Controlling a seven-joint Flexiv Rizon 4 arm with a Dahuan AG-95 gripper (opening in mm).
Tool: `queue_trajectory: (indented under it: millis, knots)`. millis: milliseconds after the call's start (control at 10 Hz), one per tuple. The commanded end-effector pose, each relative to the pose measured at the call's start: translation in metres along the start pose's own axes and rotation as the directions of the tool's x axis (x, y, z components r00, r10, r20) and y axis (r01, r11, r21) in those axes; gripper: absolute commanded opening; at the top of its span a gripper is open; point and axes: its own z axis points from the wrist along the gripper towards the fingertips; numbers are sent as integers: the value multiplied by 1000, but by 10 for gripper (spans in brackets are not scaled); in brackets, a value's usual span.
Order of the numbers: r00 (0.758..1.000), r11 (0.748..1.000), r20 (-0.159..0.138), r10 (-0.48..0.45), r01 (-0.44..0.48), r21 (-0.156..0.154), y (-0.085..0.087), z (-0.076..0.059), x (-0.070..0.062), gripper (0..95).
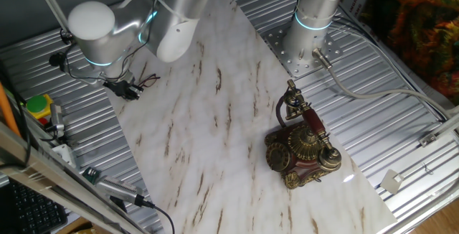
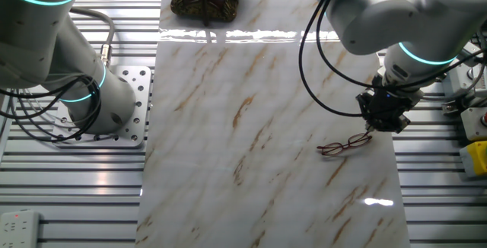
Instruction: Unfold the leg of the glasses (with one hand)
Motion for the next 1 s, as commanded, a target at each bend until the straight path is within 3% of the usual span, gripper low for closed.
queue_trajectory:
  millis: [100,1000]
  knots:
    - [1000,1000,2,-2,2,1,0,0,0,190]
    - [1000,1000,4,1,-1,3,1,5,-1,190]
